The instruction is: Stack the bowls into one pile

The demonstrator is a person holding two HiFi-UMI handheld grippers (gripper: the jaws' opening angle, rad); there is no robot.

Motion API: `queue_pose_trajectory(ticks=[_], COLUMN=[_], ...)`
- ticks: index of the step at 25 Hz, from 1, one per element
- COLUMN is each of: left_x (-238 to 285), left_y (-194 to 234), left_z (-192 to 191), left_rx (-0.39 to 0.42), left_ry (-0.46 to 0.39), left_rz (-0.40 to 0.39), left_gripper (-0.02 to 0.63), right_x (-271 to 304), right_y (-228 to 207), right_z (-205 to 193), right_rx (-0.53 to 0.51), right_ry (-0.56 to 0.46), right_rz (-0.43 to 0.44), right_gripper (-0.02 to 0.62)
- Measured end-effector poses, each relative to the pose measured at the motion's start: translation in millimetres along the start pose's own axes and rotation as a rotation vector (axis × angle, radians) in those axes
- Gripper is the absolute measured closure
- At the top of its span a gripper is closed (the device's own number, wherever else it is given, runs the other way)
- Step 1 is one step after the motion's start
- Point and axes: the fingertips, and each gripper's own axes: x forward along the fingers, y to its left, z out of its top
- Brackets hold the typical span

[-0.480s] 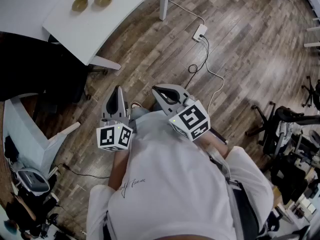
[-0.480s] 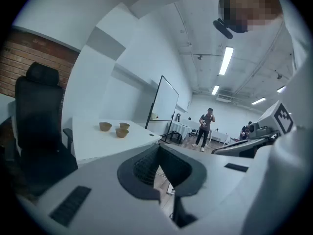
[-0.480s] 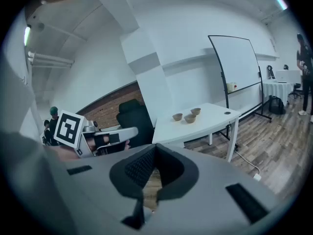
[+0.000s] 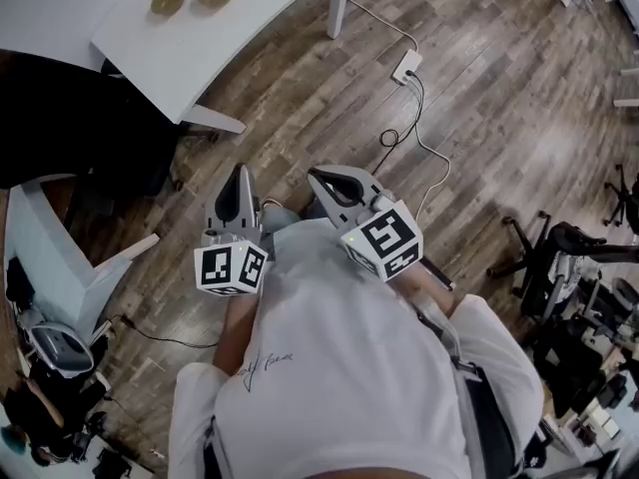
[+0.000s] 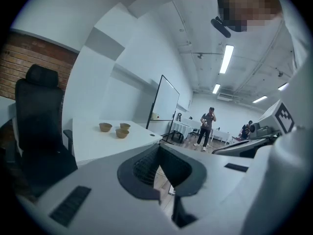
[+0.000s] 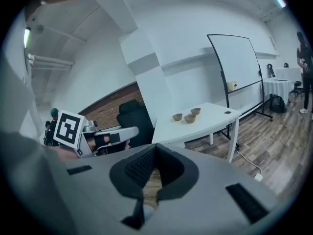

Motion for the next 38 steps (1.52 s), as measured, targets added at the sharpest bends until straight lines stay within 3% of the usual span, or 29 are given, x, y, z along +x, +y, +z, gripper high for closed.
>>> queue_pose_trajectory(ticks=[9,18,38], left_x=[1.2,33.8,144.0], left_y=[6.3,14.6,85.4], left_z=[-5.1,-6.4,60.8], left_rx=[-0.01,-0.047,-0.08], left_ry=[0.034,0.046,0.002], left_rz=[0.035,0.022,0.038], left_gripper=[0.598,0.599,0.6], right_x=[7.7,24.4,129.3], right_y=[-12.6,-40.8,-108.9], right_z=[-3.0,3.6,87.5], right_rx=[0.051,0.059,0.0], right_ry=[0.029,0.055,0.1], right_rz=[0.017,-0.025,-0.024], right_gripper=[0.589,0.589,0.589])
